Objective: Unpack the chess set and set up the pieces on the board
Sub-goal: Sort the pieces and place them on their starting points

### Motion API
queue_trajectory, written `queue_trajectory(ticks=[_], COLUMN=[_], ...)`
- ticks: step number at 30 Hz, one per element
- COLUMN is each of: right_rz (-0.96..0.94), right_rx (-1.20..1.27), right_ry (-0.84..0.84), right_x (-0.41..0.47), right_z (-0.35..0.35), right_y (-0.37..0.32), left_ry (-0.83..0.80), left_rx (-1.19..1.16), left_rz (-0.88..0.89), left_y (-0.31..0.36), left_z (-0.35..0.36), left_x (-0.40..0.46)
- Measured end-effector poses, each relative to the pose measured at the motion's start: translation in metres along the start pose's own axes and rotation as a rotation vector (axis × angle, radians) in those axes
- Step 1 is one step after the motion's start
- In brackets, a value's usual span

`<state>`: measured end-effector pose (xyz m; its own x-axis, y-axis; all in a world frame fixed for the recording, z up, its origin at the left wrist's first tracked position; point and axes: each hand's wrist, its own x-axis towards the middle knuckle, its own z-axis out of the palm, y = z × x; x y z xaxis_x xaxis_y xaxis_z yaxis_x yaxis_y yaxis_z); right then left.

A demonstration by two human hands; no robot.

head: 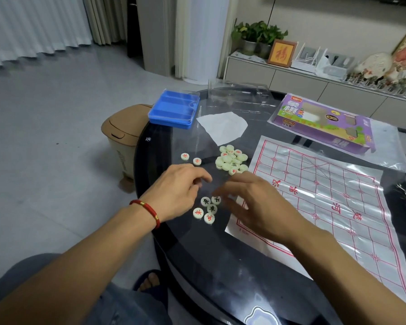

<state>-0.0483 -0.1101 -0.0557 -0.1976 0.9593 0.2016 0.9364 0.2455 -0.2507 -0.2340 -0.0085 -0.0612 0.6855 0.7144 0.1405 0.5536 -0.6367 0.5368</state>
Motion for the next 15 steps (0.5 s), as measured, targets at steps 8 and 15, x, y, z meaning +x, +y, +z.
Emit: queue_trajectory(ticks=[8, 15], right_rz=[-0.047, 0.091], right_rx=[-0.003, -0.052], right_ry=[-0.046, 0.052], right_x=[0.024, 0.034], right_z=[0.014, 0.02], right_y=[0.001, 0.012], left_ry=[0.143, 0.028], left_rx=[0.043, 0.194], left_rz=[-0.171, -0.069], left_y=[-0.02, -0.027], left_z=[-0.013, -0.006], left_x=[0.006, 0.024])
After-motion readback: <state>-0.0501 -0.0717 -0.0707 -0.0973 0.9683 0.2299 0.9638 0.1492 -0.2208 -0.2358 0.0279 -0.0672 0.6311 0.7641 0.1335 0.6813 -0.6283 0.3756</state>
